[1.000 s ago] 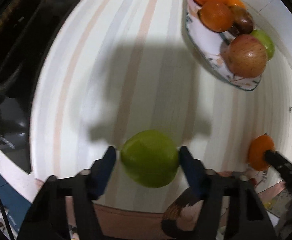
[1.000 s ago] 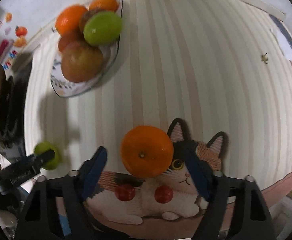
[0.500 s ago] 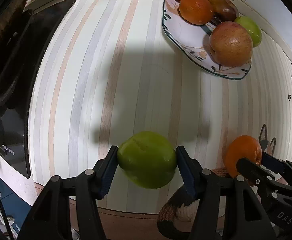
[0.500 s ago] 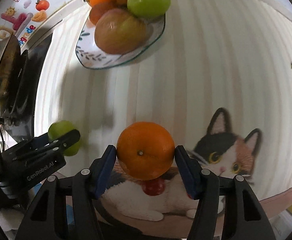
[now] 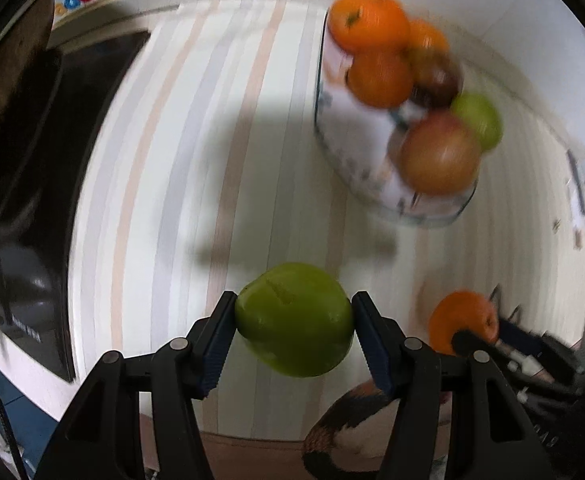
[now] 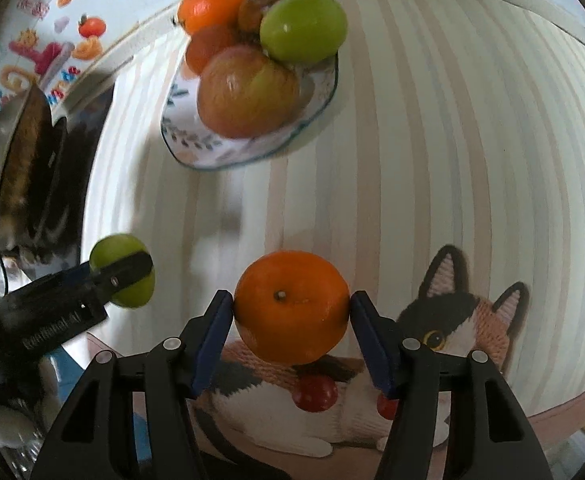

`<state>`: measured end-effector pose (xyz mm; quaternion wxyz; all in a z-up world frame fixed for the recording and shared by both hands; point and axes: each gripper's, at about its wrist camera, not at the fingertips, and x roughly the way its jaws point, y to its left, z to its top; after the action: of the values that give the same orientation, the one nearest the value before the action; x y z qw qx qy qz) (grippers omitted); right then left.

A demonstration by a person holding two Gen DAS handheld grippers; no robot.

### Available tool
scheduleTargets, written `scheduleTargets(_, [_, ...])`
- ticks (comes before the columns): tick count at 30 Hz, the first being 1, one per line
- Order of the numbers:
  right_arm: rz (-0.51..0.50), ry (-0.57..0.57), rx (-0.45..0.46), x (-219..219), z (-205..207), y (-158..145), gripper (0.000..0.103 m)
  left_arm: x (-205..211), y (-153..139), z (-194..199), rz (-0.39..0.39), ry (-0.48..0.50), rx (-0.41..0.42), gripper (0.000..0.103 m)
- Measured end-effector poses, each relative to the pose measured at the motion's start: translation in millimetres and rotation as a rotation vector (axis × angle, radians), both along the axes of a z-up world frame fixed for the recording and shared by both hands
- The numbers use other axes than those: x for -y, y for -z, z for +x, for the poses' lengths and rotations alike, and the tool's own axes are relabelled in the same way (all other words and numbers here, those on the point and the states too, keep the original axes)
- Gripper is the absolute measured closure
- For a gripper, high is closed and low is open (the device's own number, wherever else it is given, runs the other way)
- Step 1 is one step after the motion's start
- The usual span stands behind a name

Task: Organize fruits
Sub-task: 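Lower the lime onto the plate with the left tool while the right lowers the tangerine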

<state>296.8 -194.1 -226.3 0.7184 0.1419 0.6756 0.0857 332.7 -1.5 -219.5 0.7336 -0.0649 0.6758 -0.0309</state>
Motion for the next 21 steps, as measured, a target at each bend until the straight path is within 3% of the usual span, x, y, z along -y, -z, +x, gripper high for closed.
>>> scheduleTargets(5, [0.091,0.043,0.084,11,34,-49,0.04,-6,-20,42,-0.094,-0.017,0.014,0.047])
scheduleTargets(10, [0.113,0.047,0.146,9,95,-80,0.04,-4,-23,93,-0.123,-0.009,0.017,0.047])
scheduleTargets(15, [0.073,0.018,0.128,-6,156,-72,0.04,1,-8,124,-0.18,-0.025,-0.038,0.047])
scheduleTargets(21, [0.036,-0.02,0.056,-20,188,-49,0.04,3,10,131,-0.215,-0.038,-0.091,0.047])
